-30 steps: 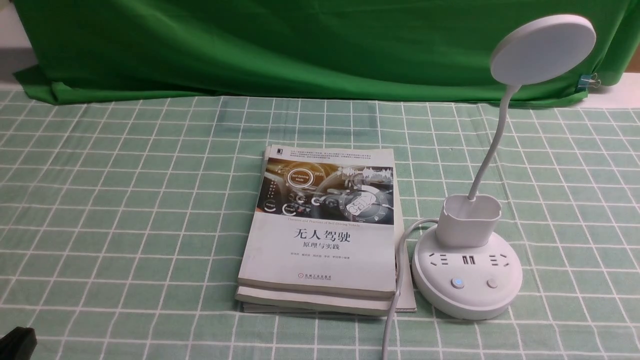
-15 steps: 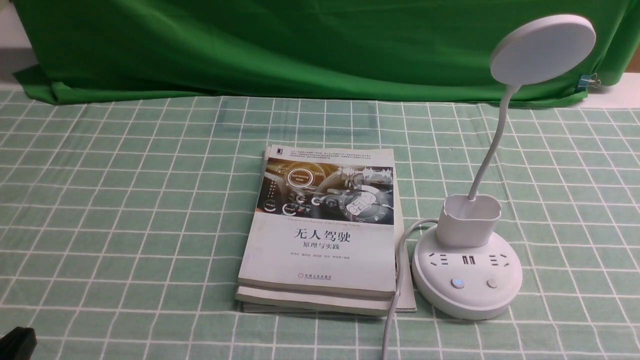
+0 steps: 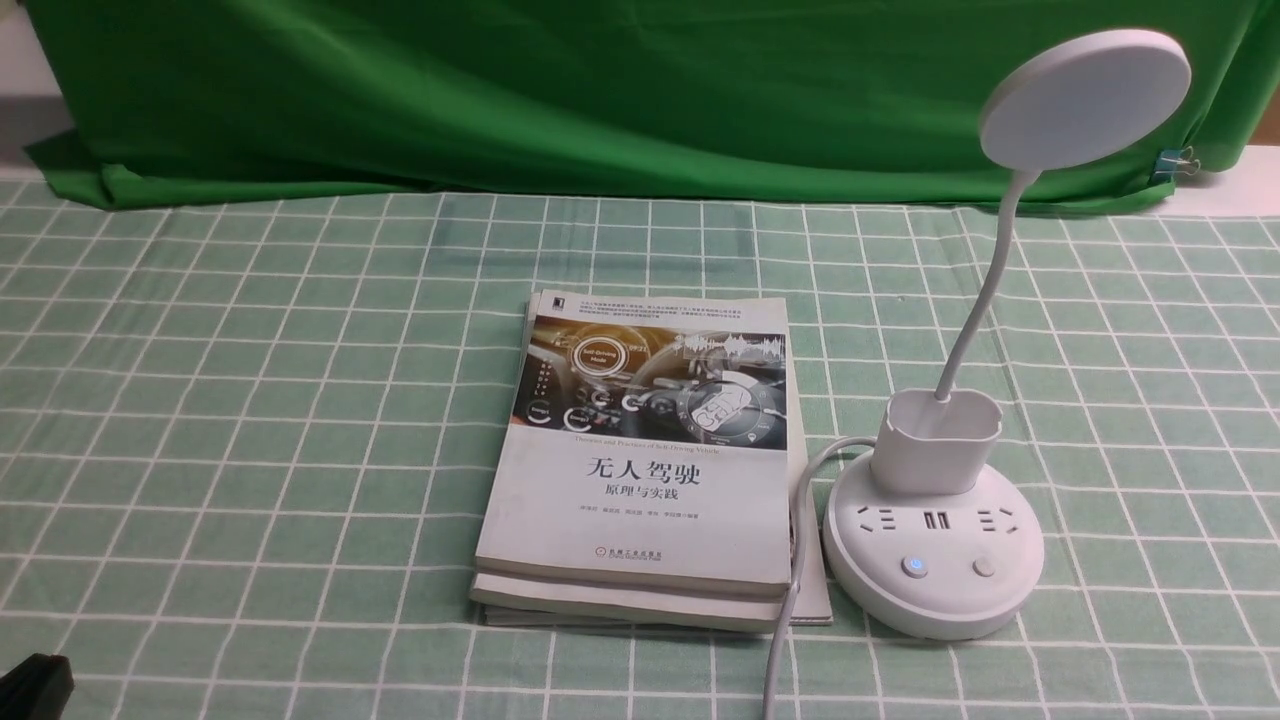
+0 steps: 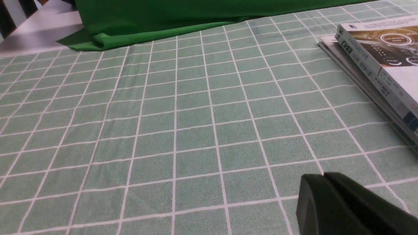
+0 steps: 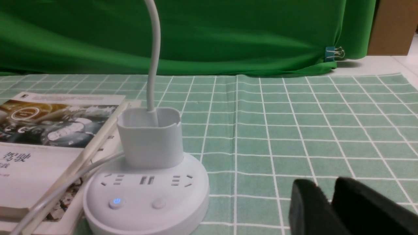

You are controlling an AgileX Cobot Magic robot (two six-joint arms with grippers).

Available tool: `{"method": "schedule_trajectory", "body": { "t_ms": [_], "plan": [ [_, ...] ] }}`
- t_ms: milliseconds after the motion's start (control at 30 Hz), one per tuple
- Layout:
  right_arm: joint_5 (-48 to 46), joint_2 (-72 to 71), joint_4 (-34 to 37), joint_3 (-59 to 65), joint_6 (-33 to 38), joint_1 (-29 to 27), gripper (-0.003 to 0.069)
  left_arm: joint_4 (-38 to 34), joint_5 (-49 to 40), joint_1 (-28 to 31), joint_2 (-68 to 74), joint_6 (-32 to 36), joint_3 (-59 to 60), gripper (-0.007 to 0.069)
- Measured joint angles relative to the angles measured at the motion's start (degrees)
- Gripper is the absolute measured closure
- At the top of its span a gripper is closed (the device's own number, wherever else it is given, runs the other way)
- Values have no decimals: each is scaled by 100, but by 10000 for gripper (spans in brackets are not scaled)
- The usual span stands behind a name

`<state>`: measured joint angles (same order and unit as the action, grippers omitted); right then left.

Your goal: Turn off the desk lamp on the blue coffee tablecloth by hand.

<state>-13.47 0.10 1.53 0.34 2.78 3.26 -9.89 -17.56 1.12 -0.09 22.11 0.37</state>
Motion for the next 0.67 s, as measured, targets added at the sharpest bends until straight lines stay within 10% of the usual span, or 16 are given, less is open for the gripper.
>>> {"method": "schedule_trajectory", "body": {
  "t_ms": [667],
  "plan": [
    [0, 0, 0, 0, 0, 0, 479, 1, 0, 0, 0, 0, 0, 624]
  ]
}}
